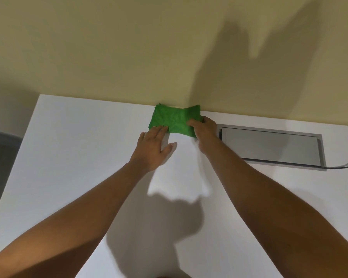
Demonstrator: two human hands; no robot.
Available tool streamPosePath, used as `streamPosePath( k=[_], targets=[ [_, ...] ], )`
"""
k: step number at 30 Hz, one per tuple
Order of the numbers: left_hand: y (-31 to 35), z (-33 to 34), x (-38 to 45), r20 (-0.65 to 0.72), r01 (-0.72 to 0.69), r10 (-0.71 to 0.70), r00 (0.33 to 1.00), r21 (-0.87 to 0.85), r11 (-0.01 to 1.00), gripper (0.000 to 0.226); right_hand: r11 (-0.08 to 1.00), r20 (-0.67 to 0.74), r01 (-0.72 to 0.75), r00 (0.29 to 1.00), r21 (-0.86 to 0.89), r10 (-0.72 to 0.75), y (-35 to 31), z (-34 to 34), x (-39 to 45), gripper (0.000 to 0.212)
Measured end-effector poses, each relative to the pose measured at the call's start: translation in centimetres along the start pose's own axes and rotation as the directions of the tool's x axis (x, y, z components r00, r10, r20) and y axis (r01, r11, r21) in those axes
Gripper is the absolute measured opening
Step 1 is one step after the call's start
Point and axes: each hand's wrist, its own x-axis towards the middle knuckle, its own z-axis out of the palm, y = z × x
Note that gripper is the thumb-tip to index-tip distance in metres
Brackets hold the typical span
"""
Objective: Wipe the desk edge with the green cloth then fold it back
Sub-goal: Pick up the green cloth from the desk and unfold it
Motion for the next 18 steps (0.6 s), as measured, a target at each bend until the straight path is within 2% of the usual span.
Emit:
streamPosePath(
  k=[2,4,5,7,8,9,10,12,16,18],
  targets=[
    [1.3,-0.8,-0.9,-0.104,0.029,-0.057,0.993,-0.253,0.967,0.058,0.996,0.059,0.087,0.994,0.030,-0.089,0.1,0.2,-1.8,0.019],
    [2.7,-1.7,-2.0,-0.140,0.088,-0.192,0.971,-0.539,0.837,0.052,0.971,0.100,0.240,0.966,-0.018,-0.237,0.5,0.5,-4.1,0.022],
    [3.5,-2.3,-2.4,-0.110,0.131,-0.284,0.953,-0.694,0.708,0.048,0.945,0.122,0.320,0.942,-0.065,-0.311,0.7,0.8,-5.4,0.024],
    [4.6,-3.8,-3.4,0.070,0.221,-0.436,0.897,-0.926,0.305,0.040,0.877,0.193,0.457,0.883,-0.147,-0.428,1.3,1.4,-8.3,0.027],
    [4.6,-4.8,-4.0,0.192,0.256,-0.469,0.862,-0.964,0.077,0.045,0.842,0.235,0.509,0.853,-0.179,-0.466,1.7,1.7,-9.7,0.030],
    [4.3,-5.7,-4.7,0.310,0.293,-0.465,0.829,-0.950,-0.110,0.054,0.809,0.270,0.550,0.827,-0.207,-0.493,2.2,2.0,-11.1,0.033],
    [3.6,-6.5,-5.6,0.403,0.331,-0.435,0.805,-0.914,-0.234,0.066,0.778,0.300,0.584,0.803,-0.231,-0.514,2.8,2.3,-12.4,0.036],
    [1.8,-7.6,-7.6,0.504,0.394,-0.354,0.788,-0.854,-0.340,0.075,0.716,0.361,0.644,0.757,-0.269,-0.545,4.0,3.0,-14.8,0.037],
    [-1.3,-8.8,-12.0,0.510,0.394,-0.254,0.822,-0.830,-0.394,0.047,0.600,0.503,0.734,0.668,-0.319,-0.549,6.2,4.1,-18.6,0.040],
    [-2.9,-8.9,-14.2,0.503,0.374,-0.218,0.837,-0.815,-0.443,0.042,0.597,0.569,0.741,0.646,-0.307,-0.509,7.1,4.7,-20.4,0.045]
  ],
)
